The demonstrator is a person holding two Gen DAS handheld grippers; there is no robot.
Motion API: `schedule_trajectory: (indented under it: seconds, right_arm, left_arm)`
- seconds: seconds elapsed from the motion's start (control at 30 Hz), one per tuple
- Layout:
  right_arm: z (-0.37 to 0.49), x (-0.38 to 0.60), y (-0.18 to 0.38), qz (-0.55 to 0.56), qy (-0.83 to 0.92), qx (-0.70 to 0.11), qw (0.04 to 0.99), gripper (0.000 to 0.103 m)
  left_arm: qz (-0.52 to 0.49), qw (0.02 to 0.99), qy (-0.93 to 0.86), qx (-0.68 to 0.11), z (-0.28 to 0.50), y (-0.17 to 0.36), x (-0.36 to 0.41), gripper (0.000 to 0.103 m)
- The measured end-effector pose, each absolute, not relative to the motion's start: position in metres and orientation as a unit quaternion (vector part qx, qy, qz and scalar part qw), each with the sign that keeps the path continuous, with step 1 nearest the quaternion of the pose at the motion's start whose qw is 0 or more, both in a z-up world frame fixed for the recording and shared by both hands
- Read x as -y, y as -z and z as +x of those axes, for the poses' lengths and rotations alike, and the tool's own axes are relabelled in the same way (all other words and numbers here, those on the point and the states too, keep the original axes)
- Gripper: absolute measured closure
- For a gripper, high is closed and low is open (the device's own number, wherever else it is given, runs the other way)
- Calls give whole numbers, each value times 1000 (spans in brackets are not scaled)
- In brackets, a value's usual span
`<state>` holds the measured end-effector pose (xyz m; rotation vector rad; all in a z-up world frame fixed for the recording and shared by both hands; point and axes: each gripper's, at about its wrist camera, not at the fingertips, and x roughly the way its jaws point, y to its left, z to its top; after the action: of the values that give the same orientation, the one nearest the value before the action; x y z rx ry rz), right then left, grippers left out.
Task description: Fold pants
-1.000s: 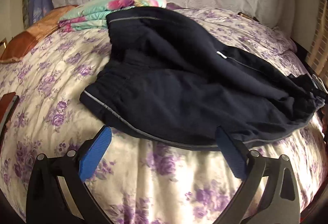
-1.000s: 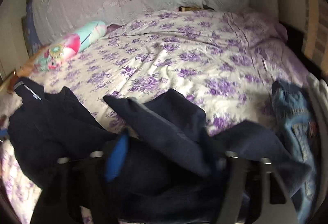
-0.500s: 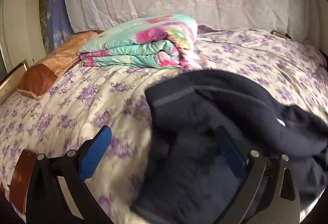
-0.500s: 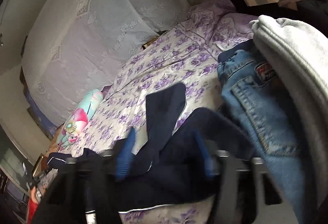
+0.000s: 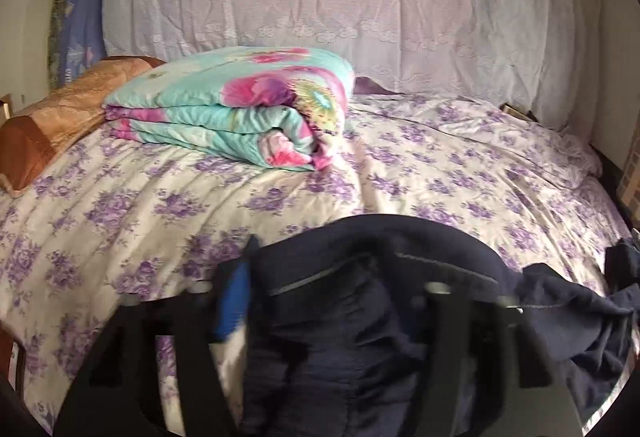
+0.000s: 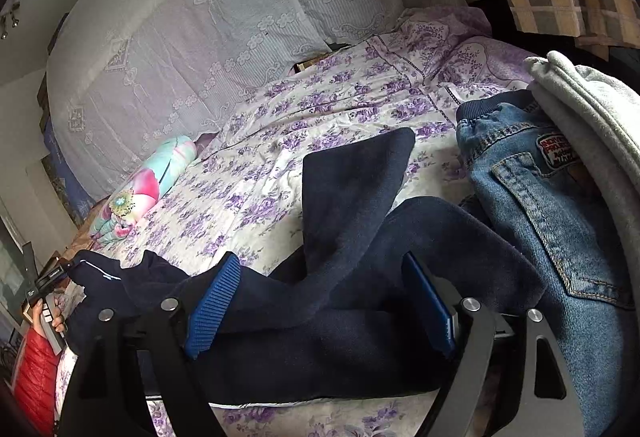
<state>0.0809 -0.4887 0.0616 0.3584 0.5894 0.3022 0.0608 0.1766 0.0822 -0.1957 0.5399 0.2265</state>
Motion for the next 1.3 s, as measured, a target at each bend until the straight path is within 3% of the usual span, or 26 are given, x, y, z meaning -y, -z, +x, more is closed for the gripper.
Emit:
schedule_trajectory:
  seconds: [0.1, 0.43, 0.7, 0.83, 0.97, 1.03, 1.3]
  right_arm:
    - [81, 489, -62, 174, -147, -288, 930, 19]
    - [80, 491, -63, 178, -149, -280, 931, 19]
    - [80, 489, -63, 173, -150, -285, 931, 17]
    - [79, 485, -63, 165, -150, -288, 931, 14]
    - [79, 486, -62, 170, -151, -287, 931, 14]
    - [80, 487, -62, 170, -150, -288, 930, 14]
    - [81, 484, -61, 161, -150, -294, 930, 10]
  left_arm:
    - [-110, 957, -103, -247, 51, -87, -179, 74]
    - [-137, 969, -20, -204, -11, -109, -155, 82]
    - [-178, 958, -6, -223, -76, -70, -146, 84]
    - [-227, 939, -18, -257, -73, -49, -160, 73]
    - [-344, 907, 25, -241, -82, -41, -176, 31]
    - [-399, 884, 39, -239, -88, -36, -182, 24]
    - [-610, 746, 89, -254, -65, -20, -187, 20]
